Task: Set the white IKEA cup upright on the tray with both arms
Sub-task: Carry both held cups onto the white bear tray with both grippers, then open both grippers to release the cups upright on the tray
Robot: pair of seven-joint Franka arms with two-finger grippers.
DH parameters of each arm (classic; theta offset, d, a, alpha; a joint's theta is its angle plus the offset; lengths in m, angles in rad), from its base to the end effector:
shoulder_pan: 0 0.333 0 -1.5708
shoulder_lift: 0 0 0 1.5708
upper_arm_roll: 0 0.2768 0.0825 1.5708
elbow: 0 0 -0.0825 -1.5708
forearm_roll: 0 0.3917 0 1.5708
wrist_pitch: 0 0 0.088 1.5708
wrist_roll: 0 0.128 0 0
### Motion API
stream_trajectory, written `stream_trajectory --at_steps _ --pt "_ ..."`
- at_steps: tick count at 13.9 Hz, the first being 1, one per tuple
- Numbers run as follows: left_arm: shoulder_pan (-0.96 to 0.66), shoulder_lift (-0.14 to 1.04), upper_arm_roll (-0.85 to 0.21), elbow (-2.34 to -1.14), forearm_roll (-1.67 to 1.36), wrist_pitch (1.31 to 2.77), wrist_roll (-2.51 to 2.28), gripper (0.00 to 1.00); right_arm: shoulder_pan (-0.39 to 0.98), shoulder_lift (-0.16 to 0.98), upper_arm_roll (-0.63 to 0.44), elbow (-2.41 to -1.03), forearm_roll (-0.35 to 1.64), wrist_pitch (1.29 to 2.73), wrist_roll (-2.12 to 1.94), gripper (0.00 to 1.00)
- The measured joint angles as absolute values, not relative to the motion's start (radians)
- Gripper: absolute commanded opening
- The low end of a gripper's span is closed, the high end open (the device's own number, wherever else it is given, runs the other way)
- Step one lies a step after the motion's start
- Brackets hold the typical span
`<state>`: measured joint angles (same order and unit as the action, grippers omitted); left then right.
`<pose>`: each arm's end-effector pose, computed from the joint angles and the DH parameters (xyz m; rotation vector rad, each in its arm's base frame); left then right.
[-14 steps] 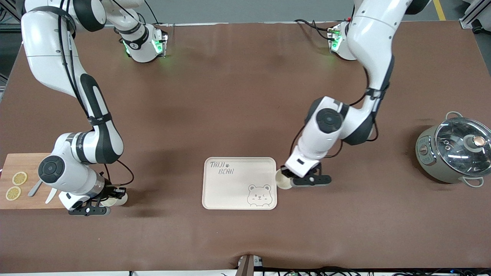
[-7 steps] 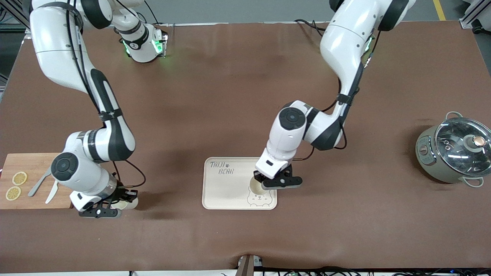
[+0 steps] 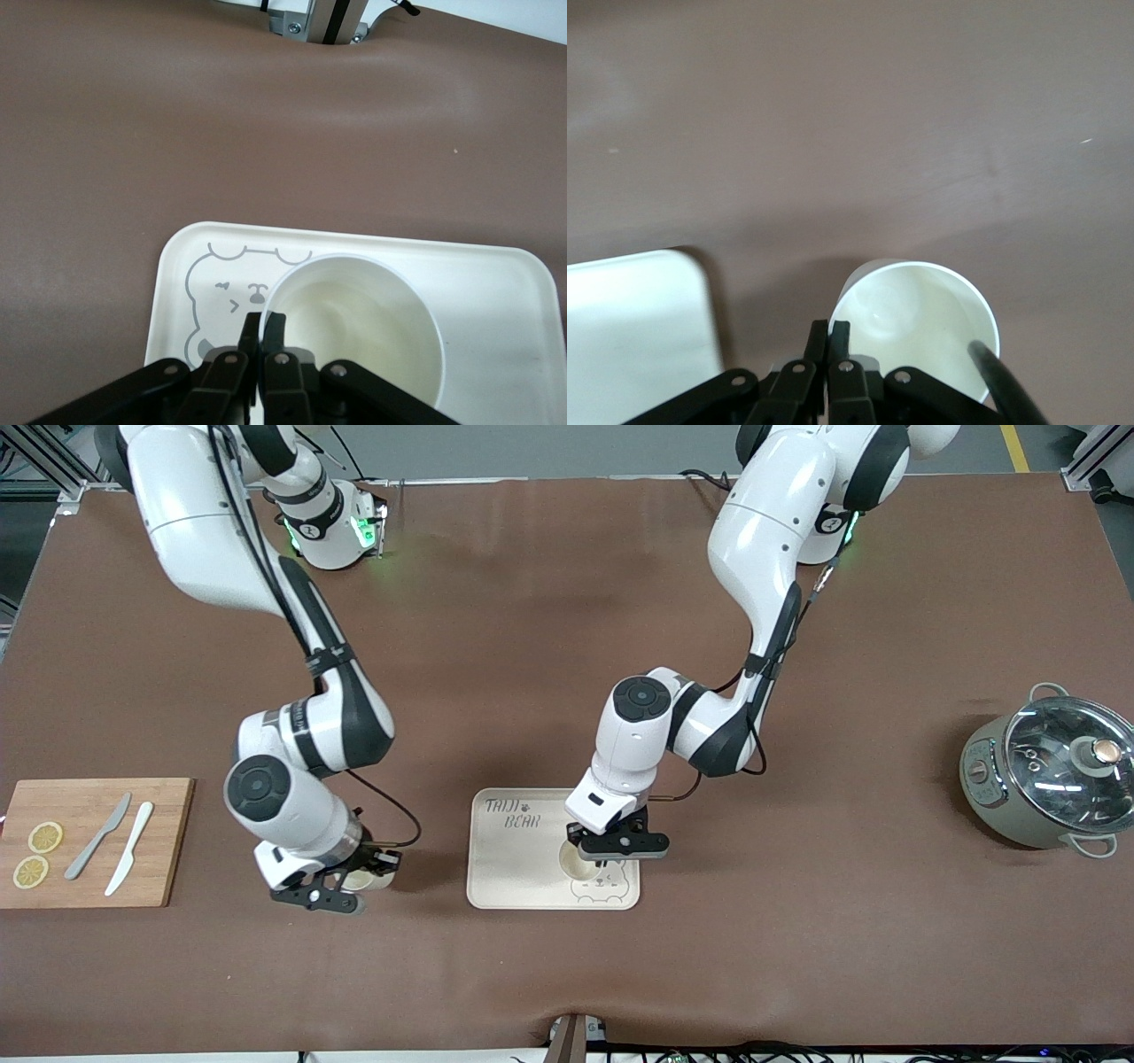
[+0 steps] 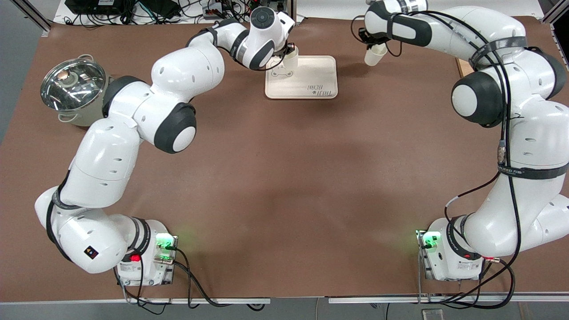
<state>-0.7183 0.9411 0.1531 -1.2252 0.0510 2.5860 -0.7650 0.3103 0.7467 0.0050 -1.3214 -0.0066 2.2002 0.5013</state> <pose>0.6375 -0.4429 0.2022 2.9229 0.1068 0.6324 0.7003 0.2273 0.2505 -3.0724 0.2835 -0.1887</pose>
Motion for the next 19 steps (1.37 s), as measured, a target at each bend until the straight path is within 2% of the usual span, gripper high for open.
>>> stream_trajectory --at_steps 5,6,7,13,16,17,18,19 --pt "-0.72 0.986 0.172 -1.224 0.052 2.627 -0.765 0.0 0.433 0.75 0.003 -1.281 -0.012 2.199 0.62 0.0" --pt "-0.72 0.99 0.173 -1.224 0.052 2.629 -0.765 0.15 0.458 0.757 0.002 -1.268 -0.019 2.199 0.629 0.0" --pt "-0.721 0.99 0.173 -1.223 0.053 2.63 -0.765 0.98 0.482 0.767 0.002 -1.252 -0.022 2.199 0.645 0.0" --pt "-0.723 0.99 0.176 -1.208 0.084 2.63 -0.764 1.0 0.567 0.915 -0.019 -1.129 -0.039 2.205 0.702 0.0" --pt "-0.709 0.972 0.183 -1.188 0.084 2.618 -0.766 1.0 0.584 0.945 -0.038 -1.105 -0.041 2.207 0.702 0.0" --pt "-0.696 0.959 0.184 -1.186 0.084 2.589 -0.766 1.0 0.587 0.945 -0.04 -1.104 -0.042 2.207 0.702 0.09" --pt "-0.678 0.944 0.184 -1.185 0.084 2.553 -0.766 1.0 0.588 0.946 -0.041 -1.104 -0.042 2.208 0.702 0.44" --pt "-0.654 0.928 0.184 -1.184 0.084 2.522 -0.759 1.0 0.589 0.947 -0.042 -1.103 -0.042 2.212 0.702 0.66"
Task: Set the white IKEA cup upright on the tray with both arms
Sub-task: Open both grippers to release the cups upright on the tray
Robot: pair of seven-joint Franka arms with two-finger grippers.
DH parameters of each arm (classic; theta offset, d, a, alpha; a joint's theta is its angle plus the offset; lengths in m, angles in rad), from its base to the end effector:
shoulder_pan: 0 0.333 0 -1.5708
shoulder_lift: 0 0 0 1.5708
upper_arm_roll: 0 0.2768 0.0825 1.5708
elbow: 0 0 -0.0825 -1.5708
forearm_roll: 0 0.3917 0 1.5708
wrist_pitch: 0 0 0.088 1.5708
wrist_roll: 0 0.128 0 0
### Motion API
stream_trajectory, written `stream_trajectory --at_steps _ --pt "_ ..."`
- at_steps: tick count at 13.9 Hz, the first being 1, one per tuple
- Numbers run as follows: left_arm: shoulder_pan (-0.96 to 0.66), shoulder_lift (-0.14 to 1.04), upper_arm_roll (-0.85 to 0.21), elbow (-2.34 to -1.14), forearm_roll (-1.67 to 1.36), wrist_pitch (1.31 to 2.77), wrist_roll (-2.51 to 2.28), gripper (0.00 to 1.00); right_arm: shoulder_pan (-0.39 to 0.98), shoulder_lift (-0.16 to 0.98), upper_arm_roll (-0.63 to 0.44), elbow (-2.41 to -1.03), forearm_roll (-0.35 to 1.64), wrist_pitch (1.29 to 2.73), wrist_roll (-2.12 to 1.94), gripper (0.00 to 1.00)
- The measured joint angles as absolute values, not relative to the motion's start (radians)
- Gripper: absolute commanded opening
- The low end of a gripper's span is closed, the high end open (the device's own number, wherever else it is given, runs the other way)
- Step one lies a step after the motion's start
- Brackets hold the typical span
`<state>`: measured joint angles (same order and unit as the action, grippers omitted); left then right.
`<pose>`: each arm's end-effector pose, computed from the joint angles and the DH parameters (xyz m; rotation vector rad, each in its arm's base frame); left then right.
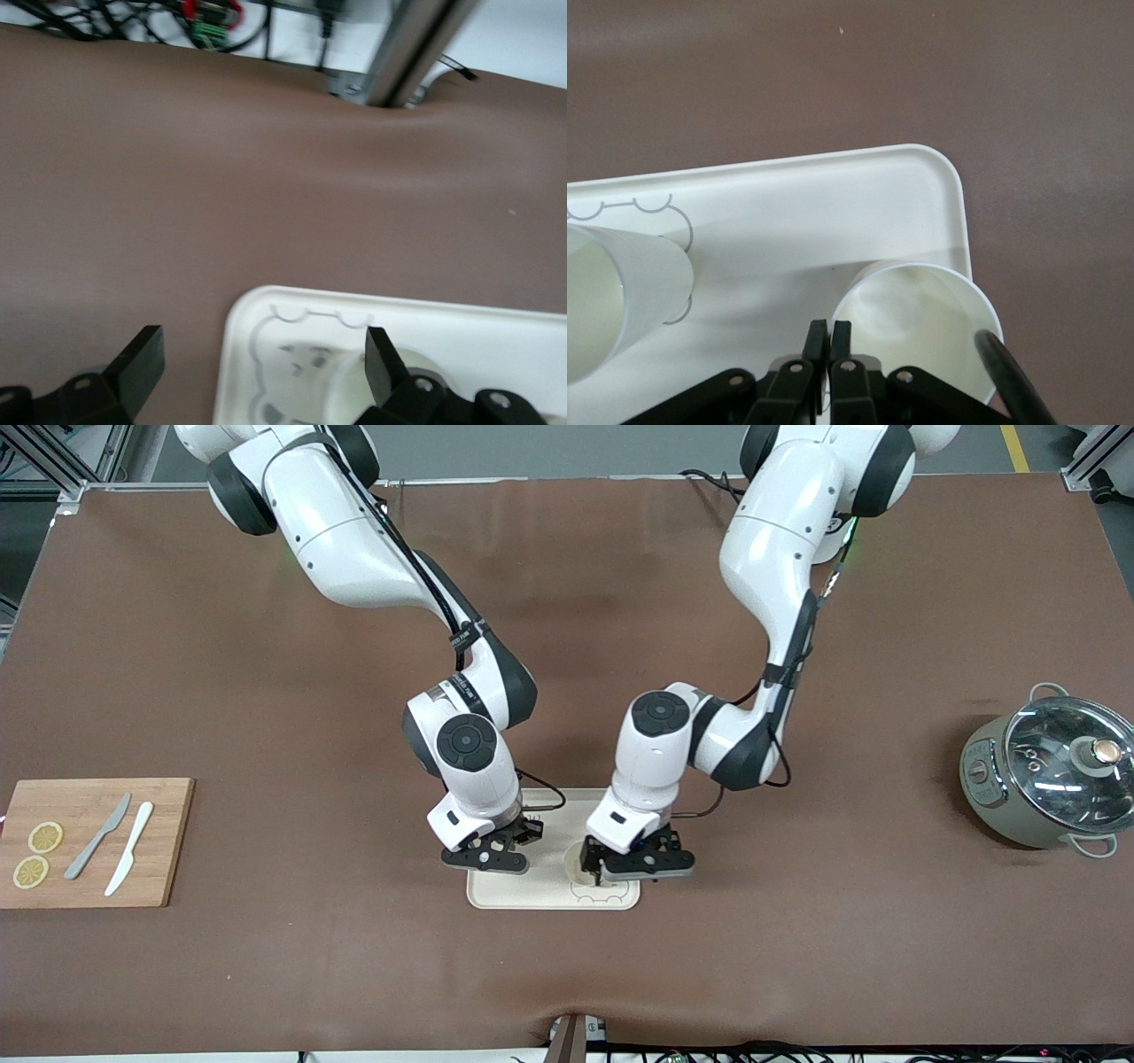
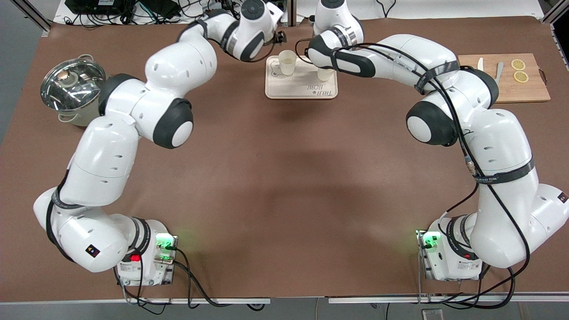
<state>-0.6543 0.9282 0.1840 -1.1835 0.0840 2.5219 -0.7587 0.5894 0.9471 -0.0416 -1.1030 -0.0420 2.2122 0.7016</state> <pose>0.6776 -0.3906 0.2272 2.9721 0.1875 0.6888 0.6503 0.4049 0.2086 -3.0853 0.1720 -0.2660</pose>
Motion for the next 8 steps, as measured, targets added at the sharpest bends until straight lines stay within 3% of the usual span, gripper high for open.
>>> stream_trajectory --at_steps 1,5,8 --pt "-0.628 0.911 0.183 -1.183 0.084 2.495 -0.728 1.0 0.59 0.95 -0.042 -1.103 -0.042 2.216 0.702 0.97" --pt "-0.501 0.847 0.132 -1.183 0.066 2.347 -0.514 1.0 0.59 0.957 -0.044 -1.1 -0.042 2.227 0.702 1.0" --pt "-0.326 0.802 0.006 -1.184 -0.024 2.292 -0.323 1.0 0.582 0.948 -0.055 -1.076 -0.042 2.218 0.702 1.0"
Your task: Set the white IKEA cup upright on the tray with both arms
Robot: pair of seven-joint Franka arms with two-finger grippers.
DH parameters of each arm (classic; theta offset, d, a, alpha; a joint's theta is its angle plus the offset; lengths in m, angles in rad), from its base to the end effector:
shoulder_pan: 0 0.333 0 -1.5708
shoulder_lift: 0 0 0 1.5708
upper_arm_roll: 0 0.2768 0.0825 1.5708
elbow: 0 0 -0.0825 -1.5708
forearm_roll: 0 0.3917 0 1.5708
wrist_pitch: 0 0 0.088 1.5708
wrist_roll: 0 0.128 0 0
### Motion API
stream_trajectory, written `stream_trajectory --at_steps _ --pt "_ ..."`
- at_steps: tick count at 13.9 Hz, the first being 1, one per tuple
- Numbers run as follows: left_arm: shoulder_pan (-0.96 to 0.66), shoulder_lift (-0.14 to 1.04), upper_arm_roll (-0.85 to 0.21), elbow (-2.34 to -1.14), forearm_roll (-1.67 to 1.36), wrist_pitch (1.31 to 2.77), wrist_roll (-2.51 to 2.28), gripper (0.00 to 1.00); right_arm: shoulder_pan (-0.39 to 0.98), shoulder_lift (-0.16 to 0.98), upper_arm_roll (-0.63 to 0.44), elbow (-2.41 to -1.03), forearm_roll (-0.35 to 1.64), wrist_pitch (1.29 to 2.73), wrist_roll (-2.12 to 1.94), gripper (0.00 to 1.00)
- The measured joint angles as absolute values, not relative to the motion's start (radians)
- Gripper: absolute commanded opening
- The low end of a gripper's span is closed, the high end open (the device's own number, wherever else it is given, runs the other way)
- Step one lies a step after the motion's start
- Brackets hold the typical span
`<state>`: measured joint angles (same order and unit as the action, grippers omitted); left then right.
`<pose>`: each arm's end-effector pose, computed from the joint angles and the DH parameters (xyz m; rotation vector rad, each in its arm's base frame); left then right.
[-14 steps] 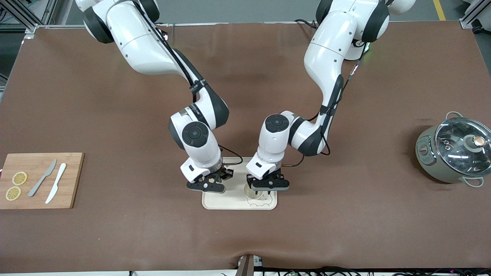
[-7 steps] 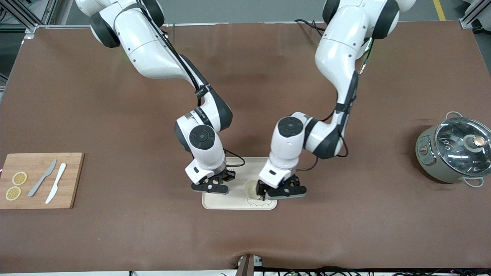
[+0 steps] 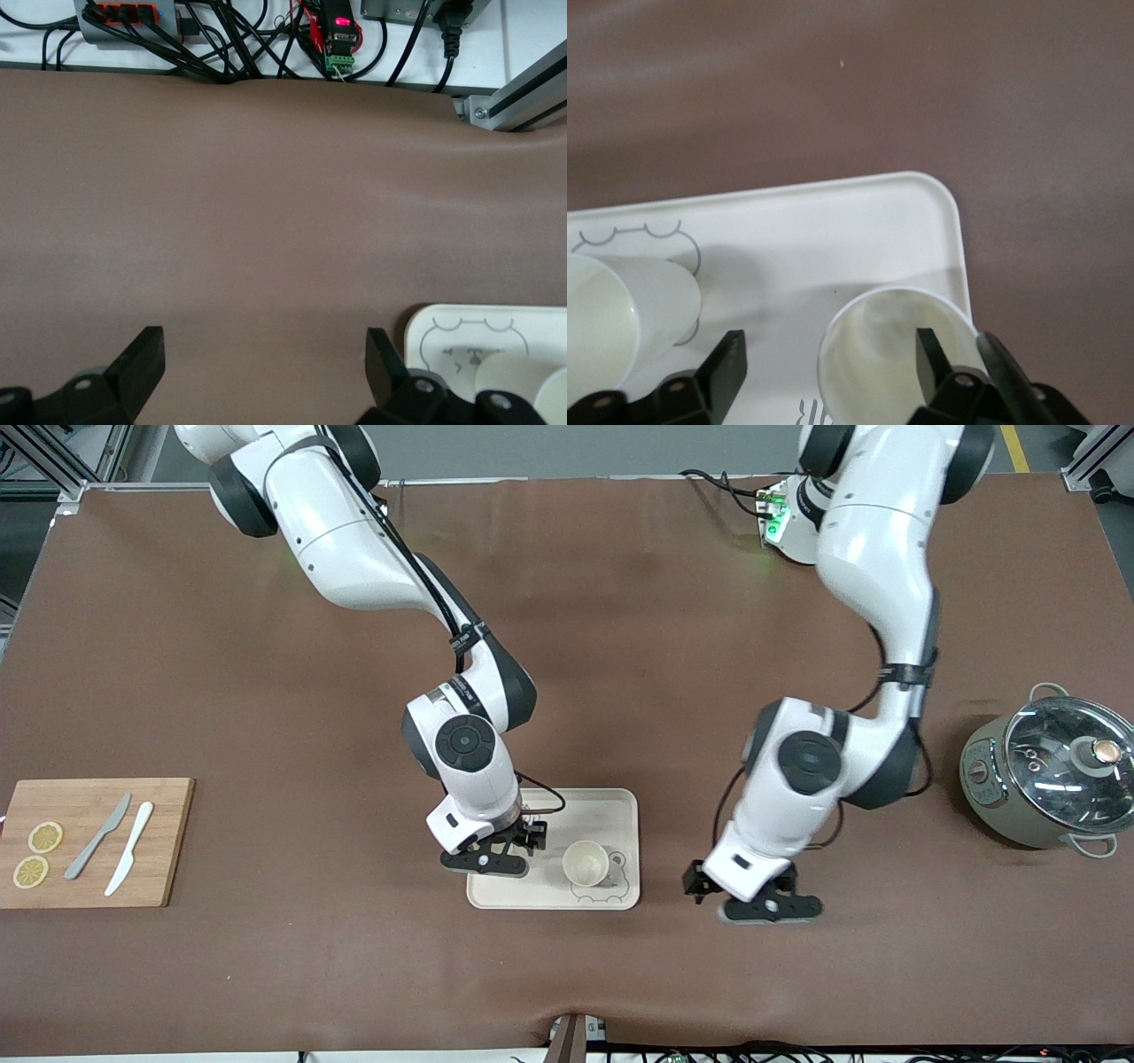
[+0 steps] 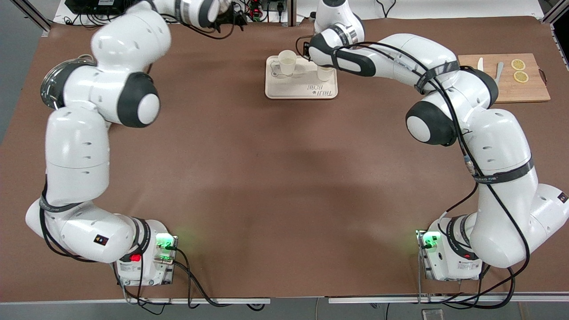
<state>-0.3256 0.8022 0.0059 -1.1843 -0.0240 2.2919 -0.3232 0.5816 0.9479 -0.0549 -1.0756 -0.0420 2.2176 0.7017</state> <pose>0.7307 -0.2441 0.2878 2.9992 0.0212 0.4301 0.6623 0.3975 0.2225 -3.0708 0.1933 -0.3158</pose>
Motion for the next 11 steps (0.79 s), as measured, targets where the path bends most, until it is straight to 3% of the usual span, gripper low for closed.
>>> stream_trajectory --at_steps 3,5,11 --pt "-0.095 0.75 -0.141 -1.186 -0.033 2.157 -0.117 1.0 0.542 0.915 -0.058 -1.056 -0.042 2.158 0.702 1.0" --pt "-0.003 0.723 -0.165 -1.191 -0.037 2.078 0.006 1.0 0.496 0.884 -0.058 -1.055 -0.042 2.121 0.679 1.0" --pt "0.046 0.694 -0.179 -1.227 -0.038 2.05 0.048 1.0 0.345 0.766 -0.057 -1.051 -0.04 1.995 0.493 1.0"
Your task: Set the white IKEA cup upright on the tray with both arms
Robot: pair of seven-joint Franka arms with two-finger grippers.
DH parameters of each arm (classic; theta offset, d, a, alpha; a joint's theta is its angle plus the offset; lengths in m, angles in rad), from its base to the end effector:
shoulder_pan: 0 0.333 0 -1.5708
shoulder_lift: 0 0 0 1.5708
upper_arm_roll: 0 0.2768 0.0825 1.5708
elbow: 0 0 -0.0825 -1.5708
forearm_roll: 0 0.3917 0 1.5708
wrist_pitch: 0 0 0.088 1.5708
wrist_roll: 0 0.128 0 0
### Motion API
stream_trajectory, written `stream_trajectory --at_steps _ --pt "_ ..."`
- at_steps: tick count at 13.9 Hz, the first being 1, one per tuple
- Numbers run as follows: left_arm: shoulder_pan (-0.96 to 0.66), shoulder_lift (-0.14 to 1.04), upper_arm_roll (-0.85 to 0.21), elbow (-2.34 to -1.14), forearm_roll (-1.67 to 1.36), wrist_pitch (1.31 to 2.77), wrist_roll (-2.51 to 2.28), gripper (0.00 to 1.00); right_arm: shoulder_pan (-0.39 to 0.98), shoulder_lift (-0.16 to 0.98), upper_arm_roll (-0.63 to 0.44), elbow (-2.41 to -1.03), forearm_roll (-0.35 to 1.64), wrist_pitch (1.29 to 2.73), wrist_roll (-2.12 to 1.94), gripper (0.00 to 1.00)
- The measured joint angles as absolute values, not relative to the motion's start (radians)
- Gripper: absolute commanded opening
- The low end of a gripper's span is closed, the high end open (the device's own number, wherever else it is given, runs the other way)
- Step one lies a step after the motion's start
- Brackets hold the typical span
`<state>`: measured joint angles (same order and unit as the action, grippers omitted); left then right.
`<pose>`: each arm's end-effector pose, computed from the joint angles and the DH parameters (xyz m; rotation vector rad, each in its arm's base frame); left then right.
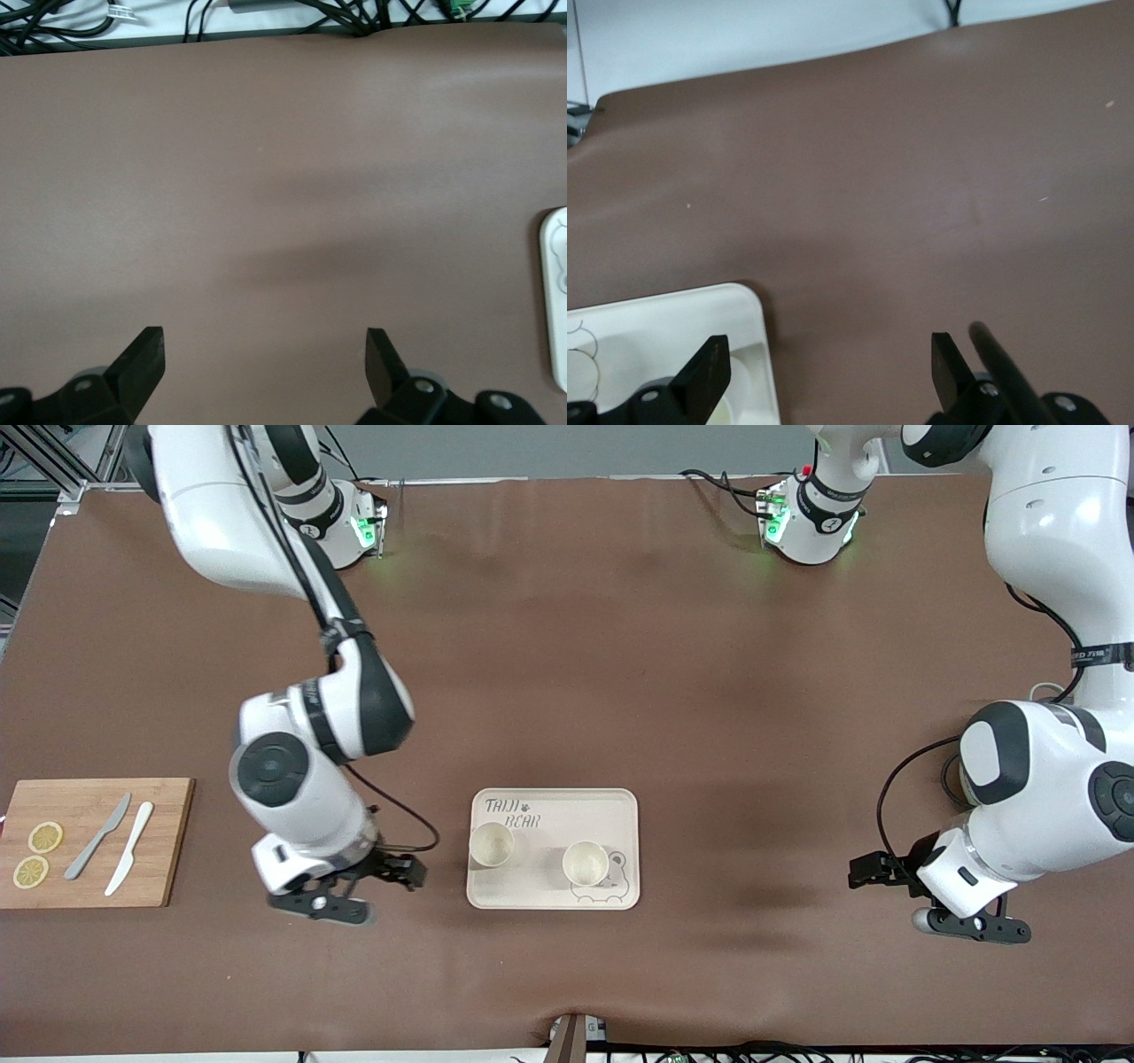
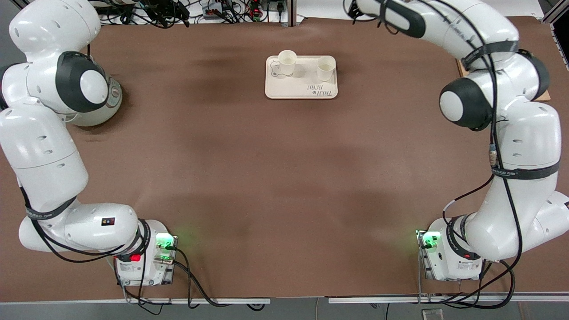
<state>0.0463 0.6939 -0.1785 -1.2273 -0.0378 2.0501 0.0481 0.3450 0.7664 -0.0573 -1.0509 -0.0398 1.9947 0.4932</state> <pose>0.7371 -0.0712 0.3267 2.9788 -0.1740 0.1984 0.7266 0.2250 0.3500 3.1130 -0.2697 0.3040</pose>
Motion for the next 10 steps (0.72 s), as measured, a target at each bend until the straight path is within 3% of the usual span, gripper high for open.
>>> stream_trajectory --at_steps 3,7,10 --pt "0.041 0.581 -0.196 -1.344 -0.041 2.031 -0.006 1.0 0.291 0.725 -0.057 -1.051 -0.039 1.934 0.425 1.0" --pt "0.042 0.345 -0.208 -1.576 -0.083 2.031 -0.019 1.0 0.19 0.681 -0.059 -1.051 0.035 1.881 0.266 1.0" --pt "0.045 0.168 -0.205 -1.661 -0.085 1.929 -0.026 1.0 0.091 0.621 -0.058 -1.064 0.059 1.817 0.153 1.0"
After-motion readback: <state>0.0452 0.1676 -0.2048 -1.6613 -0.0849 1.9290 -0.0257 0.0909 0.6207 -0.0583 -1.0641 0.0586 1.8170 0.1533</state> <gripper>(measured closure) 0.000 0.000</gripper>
